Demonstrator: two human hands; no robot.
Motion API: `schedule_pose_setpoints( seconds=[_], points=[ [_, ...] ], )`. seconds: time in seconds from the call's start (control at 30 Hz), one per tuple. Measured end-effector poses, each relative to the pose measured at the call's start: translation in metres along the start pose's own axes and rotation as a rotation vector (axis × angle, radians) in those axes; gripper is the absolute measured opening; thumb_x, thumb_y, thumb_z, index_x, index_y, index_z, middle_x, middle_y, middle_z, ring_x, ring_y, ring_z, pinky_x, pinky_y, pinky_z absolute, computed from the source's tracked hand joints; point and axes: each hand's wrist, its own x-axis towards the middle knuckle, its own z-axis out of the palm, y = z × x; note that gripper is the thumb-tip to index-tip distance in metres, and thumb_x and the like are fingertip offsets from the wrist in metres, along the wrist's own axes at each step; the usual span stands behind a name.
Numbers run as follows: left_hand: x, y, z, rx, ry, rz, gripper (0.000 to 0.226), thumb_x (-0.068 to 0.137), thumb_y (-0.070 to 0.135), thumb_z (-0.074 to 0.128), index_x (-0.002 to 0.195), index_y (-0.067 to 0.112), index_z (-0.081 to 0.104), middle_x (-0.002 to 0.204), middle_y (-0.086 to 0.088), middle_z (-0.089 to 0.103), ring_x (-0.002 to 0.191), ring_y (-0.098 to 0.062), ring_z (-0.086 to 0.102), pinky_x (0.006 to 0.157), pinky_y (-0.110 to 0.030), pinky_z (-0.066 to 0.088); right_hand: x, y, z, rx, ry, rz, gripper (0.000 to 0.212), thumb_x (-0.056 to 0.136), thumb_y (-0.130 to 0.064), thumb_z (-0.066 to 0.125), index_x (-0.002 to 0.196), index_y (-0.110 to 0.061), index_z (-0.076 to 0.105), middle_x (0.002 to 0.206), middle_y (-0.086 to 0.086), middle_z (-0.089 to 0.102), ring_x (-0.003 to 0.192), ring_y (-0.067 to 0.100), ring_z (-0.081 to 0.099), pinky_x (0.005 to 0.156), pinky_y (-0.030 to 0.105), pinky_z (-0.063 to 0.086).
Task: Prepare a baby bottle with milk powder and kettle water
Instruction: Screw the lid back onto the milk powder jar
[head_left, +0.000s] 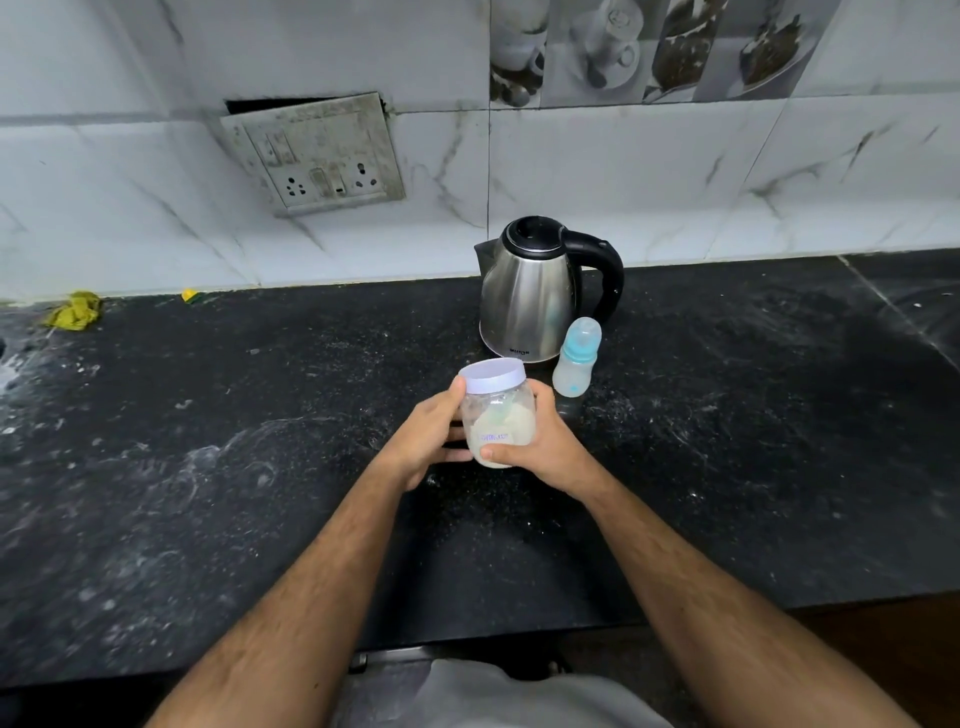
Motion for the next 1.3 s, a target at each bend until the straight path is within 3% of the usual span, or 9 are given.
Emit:
schedule_pose_setpoints(
  seconds=[0.1,0.2,0.27,0.4,0.6,0.7,0.83,1.1,1.3],
  points=[
    [0.005,-0.009,0.003,-0.042,0.032,-0.002,0.045,0.101,0.055,0.038,0.125,0.027,0.064,0.120,0.006,0.071,0.113,-0.015,0.066,0.098,-0.043,0.054,0.008,0.007,-0.006,-0.111,-0.014,0.027,0.094,0.066,-0.013,0.090,0.141,-0.019,0.035,0.139,0.003,0.045,0.129,0.018,0.047,0.106,0.036,0.043],
    [0.011,-0.014,0.006,-0.032,0.069,0.008,0.037,0.101,0.048,0.044,0.125,0.027,0.064,0.122,0.009,0.070,0.117,-0.011,0.063,0.098,-0.035,0.051,0.015,0.010,-0.010,-0.236,0.034,0.038,0.093,0.058,-0.023,0.091,0.139,-0.023,0.045,0.133,0.000,0.051,0.123,0.019,0.051,0.105,0.039,0.044],
    [0.016,-0.012,0.007,-0.008,0.075,0.014,0.033,0.101,0.045,0.046,0.124,0.030,0.065,0.119,0.012,0.070,0.114,-0.006,0.063,0.090,-0.030,0.052,0.021,0.012,-0.011,-0.251,0.054,0.044,0.092,0.054,-0.026,0.092,0.135,-0.024,0.049,0.130,-0.003,0.056,0.119,0.017,0.055,0.102,0.041,0.046],
    [0.030,-0.003,0.004,0.012,0.089,0.009,0.024,0.100,0.046,0.048,0.115,0.039,0.066,0.113,0.020,0.070,0.105,0.004,0.062,0.079,-0.027,0.052,0.035,0.009,-0.013,-0.286,0.102,0.032,0.090,0.054,-0.027,0.092,0.134,-0.025,0.051,0.126,-0.006,0.062,0.114,0.014,0.059,0.095,0.032,0.048],
    [0.059,0.011,-0.002,-0.023,0.121,0.005,0.029,0.100,0.041,0.051,0.124,0.031,0.065,0.124,0.009,0.068,0.117,-0.011,0.060,0.093,-0.035,0.050,0.063,0.004,-0.013,-0.303,0.163,0.032,0.087,0.058,-0.020,0.091,0.134,-0.018,0.049,0.124,-0.003,0.063,0.109,0.015,0.058,0.088,0.029,0.047],
    [0.072,0.015,-0.002,-0.052,0.131,-0.002,0.022,0.100,0.038,0.051,0.117,0.036,0.066,0.122,0.010,0.068,0.117,-0.011,0.060,0.098,-0.036,0.049,0.075,0.003,-0.014,-0.309,0.175,0.053,0.087,0.060,-0.019,0.091,0.132,-0.015,0.044,0.117,-0.007,0.059,0.102,0.013,0.054,0.080,0.026,0.043],
    [0.084,0.016,-0.003,-0.062,0.131,-0.025,0.029,0.100,0.036,0.051,0.126,0.030,0.063,0.126,0.008,0.066,0.118,-0.011,0.059,0.098,-0.035,0.049,0.086,0.007,-0.016,-0.321,0.162,0.065,0.086,0.060,-0.018,0.091,0.130,-0.013,0.040,0.120,-0.002,0.060,0.104,0.017,0.056,0.082,0.028,0.044],
    [0.091,0.012,-0.002,-0.107,0.146,-0.031,0.027,0.101,0.034,0.051,0.127,0.031,0.061,0.113,0.017,0.068,0.099,0.005,0.062,0.065,-0.012,0.051,0.094,0.013,-0.014,-0.313,0.189,0.030,0.084,0.062,-0.018,0.090,0.132,-0.014,0.046,0.126,0.001,0.061,0.111,0.021,0.058,0.093,0.039,0.051],
    [0.094,0.010,-0.003,-0.089,0.126,-0.025,0.033,0.101,0.039,0.049,0.133,0.033,0.055,0.124,0.014,0.062,0.112,-0.003,0.056,0.094,-0.031,0.042,0.092,0.013,-0.013,-0.332,0.195,0.031,0.087,0.063,-0.019,0.090,0.136,-0.015,0.044,0.128,0.002,0.060,0.114,0.020,0.058,0.094,0.037,0.051]
  ],
)
